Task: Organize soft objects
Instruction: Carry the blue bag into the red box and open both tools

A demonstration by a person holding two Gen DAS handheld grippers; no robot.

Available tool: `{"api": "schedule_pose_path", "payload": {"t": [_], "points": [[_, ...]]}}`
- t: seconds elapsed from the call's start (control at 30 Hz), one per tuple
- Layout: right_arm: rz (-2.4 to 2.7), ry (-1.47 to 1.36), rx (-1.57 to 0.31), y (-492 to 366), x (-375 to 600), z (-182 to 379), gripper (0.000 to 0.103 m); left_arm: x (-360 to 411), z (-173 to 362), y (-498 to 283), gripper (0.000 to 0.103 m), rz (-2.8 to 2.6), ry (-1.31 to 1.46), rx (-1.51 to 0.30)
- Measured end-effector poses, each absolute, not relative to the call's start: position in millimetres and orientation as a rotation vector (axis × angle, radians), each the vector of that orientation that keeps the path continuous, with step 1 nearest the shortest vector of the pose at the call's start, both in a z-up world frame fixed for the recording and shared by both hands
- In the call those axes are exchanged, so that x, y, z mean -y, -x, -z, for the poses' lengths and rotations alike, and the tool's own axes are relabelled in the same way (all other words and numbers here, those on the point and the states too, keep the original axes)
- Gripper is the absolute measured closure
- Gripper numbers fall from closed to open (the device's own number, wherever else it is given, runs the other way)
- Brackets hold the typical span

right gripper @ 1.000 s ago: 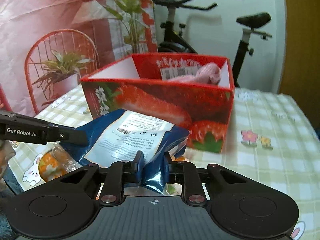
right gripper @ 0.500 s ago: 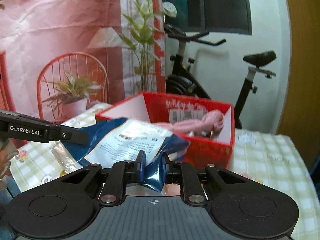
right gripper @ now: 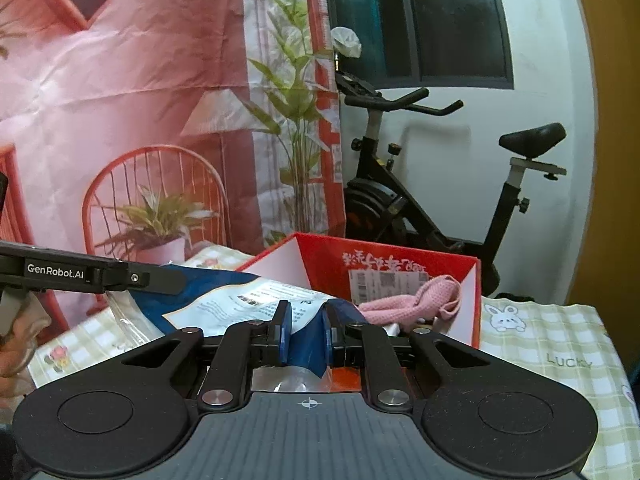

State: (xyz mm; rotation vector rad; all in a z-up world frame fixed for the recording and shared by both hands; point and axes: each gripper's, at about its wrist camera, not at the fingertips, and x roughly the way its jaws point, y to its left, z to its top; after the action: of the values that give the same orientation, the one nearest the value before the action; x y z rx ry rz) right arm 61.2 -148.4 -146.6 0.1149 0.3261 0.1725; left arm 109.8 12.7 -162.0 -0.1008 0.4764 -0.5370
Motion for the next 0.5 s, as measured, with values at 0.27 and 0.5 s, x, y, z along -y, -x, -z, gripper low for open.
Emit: {"api": "schedule_pose_path", "payload": {"t": [0.27,0.5], "points": [[-0.184,-0.146,-0.373,-93.1,159.5,140.4,0.088,-9.2,156.0,-131.5,0.090,0.529,0.106,-0.478],[-0.197,-0.132,-0.399,-137.7,170.7,131.3,0.088,-8.3,150.4,-166.2,0.090,0.510,0.109,-0.467]]}}
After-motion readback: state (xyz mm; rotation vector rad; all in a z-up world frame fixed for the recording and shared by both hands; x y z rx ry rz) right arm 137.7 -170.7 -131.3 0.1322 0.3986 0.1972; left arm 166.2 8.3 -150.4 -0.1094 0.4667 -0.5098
